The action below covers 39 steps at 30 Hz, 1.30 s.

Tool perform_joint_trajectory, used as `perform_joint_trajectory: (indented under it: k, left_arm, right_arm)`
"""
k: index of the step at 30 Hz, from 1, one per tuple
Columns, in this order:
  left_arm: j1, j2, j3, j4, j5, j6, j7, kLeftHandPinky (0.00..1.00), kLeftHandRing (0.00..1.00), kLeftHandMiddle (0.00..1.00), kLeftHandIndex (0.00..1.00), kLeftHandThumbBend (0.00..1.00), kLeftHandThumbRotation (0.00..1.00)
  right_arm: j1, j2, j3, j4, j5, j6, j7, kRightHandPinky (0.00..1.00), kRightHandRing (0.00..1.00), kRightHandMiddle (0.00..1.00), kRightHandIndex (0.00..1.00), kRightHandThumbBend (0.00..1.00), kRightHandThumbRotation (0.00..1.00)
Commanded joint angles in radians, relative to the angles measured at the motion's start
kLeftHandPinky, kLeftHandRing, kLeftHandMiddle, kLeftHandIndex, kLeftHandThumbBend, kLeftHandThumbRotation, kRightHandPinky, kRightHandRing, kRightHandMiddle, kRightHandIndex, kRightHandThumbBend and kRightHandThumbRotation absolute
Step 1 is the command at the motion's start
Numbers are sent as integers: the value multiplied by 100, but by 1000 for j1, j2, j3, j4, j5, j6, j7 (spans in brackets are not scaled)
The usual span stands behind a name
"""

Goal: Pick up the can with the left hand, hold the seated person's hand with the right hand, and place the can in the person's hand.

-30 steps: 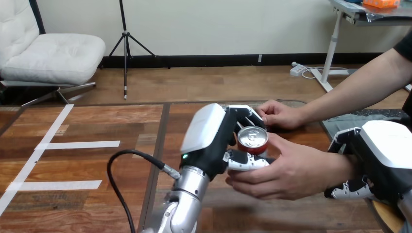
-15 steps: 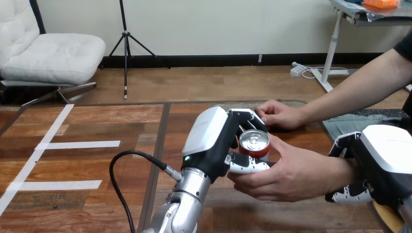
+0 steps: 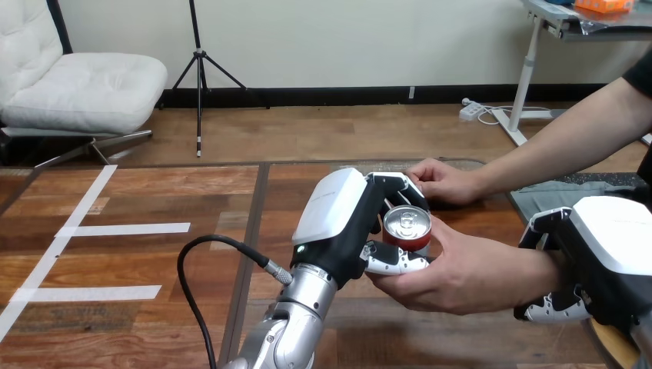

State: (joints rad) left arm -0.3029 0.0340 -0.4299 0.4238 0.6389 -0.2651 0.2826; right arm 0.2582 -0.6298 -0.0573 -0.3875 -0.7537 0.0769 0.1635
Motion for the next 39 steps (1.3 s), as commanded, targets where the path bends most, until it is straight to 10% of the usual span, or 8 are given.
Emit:
perform_joint_trajectory:
  k: [1, 39]
  left_arm:
    - [-76, -29, -23, 1, 4, -38, 7, 36, 40, 47, 49, 72, 0]
    - [-67, -36, -27, -5, -1, -34, -10, 35, 41, 47, 49, 71, 0]
  right_arm:
    - [-40, 26, -13, -88, 5, -2, 0, 25, 33, 42, 48, 77, 0]
    - [-39, 25, -9, -70, 17, -9, -5, 27, 35, 43, 48, 78, 0]
